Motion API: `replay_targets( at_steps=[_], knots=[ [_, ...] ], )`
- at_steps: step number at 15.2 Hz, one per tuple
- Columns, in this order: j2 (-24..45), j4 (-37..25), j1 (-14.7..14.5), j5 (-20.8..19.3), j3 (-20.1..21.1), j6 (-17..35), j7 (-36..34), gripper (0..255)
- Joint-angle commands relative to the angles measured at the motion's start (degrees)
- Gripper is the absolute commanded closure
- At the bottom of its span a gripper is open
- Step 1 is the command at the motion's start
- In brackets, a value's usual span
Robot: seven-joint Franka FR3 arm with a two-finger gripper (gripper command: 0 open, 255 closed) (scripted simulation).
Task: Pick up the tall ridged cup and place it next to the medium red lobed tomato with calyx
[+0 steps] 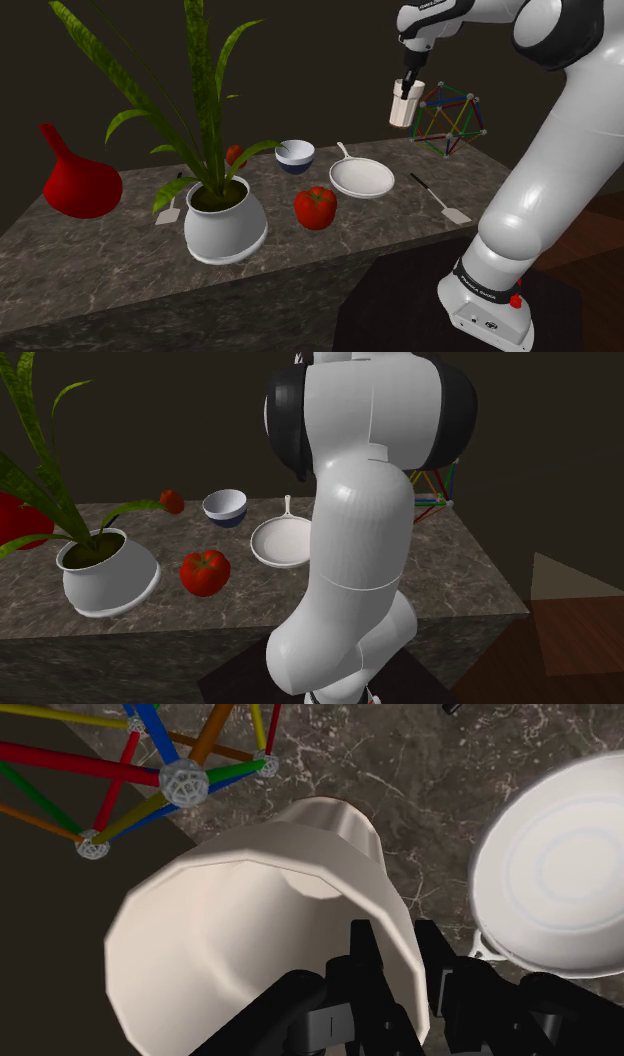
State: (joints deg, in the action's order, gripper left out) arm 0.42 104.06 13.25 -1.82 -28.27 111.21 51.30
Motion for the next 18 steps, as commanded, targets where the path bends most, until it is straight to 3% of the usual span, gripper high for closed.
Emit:
replay_targets(
  at_steps=[1, 15, 18],
  knots=[
    [-0.4, -1.3, -0.1, -0.2, 0.1, -1.6, -0.2, 255],
    [0.9, -13.5, 0.1, 0.6, -0.1, -12.7, 0.6, 255],
    [-3.8, -8.7, -1.4, -2.0, 1.3, -12.2, -2.5, 255]
  ],
)
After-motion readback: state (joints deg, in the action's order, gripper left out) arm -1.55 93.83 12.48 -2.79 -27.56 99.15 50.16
